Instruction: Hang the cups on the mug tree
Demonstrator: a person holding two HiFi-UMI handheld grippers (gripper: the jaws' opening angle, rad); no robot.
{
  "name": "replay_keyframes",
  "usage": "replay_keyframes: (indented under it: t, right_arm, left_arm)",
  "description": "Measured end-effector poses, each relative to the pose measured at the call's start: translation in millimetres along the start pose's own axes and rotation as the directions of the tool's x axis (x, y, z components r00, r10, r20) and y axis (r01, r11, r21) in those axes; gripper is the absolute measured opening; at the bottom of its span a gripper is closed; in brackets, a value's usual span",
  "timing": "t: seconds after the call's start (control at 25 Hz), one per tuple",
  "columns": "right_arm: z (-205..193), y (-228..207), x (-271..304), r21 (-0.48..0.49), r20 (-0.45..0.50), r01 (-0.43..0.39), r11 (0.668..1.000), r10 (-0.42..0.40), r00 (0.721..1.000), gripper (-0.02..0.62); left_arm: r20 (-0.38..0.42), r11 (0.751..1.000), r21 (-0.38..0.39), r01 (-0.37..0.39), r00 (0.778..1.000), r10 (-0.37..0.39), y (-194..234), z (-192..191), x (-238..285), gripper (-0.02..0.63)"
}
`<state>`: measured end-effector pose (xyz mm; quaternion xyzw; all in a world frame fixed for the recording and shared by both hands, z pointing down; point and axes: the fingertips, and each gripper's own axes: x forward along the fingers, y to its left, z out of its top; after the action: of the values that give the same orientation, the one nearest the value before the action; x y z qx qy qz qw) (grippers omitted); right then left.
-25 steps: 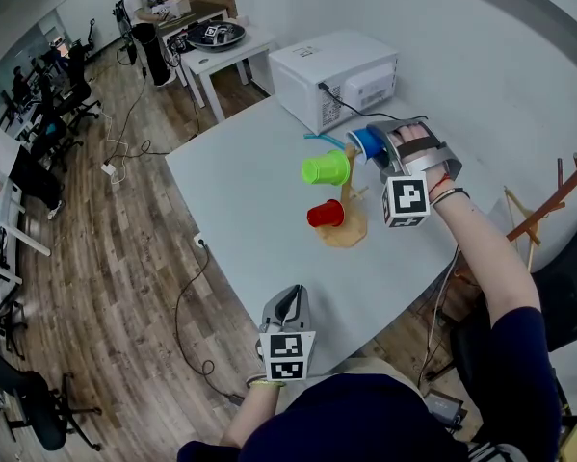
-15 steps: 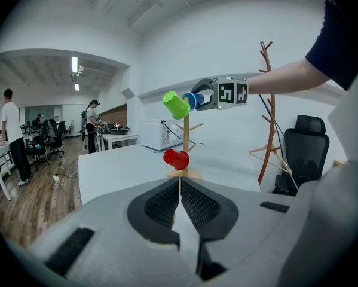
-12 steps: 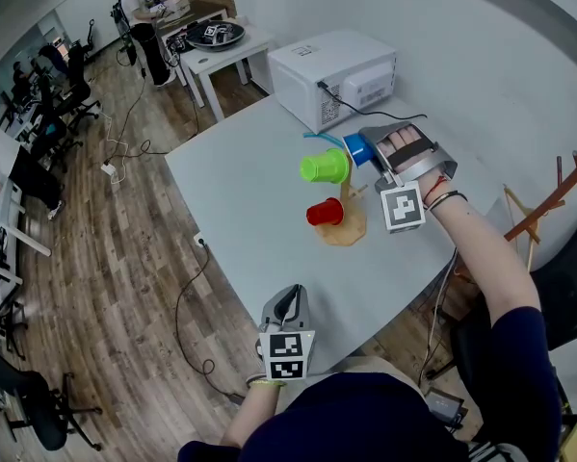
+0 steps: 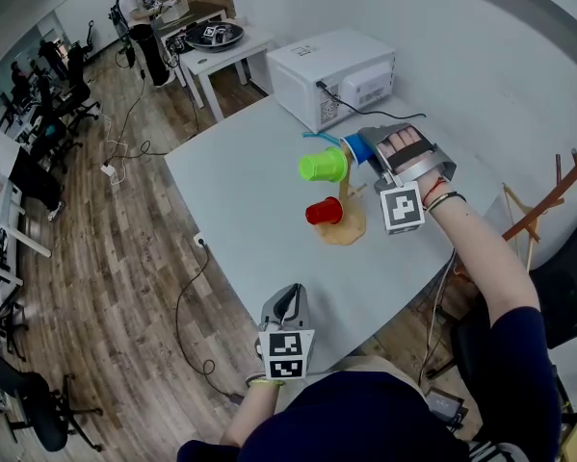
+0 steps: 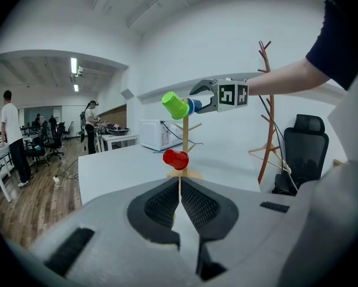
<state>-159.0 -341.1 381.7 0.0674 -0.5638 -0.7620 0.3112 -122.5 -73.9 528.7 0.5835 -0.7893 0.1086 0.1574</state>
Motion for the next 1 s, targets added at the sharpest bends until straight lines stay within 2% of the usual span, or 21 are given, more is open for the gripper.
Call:
replay_keyframes:
  t: [0.72, 1.0]
  right_arm:
    - [-8, 11, -22, 0.016, -0.029, -0.009, 1.0, 0.01, 1.0, 0.275]
    - [-2, 18, -36, 0.089, -0.024, -0.012, 0.996, 0.014, 1.0, 0.274]
  left_arm:
    - [0.013, 1.0, 0.013, 0.004, 1.0, -0.004, -7, 3, -5, 0.025]
    - [0.017, 1.0, 0.015, -0.012, 1.0, 0.012, -6, 2, -10, 0.025]
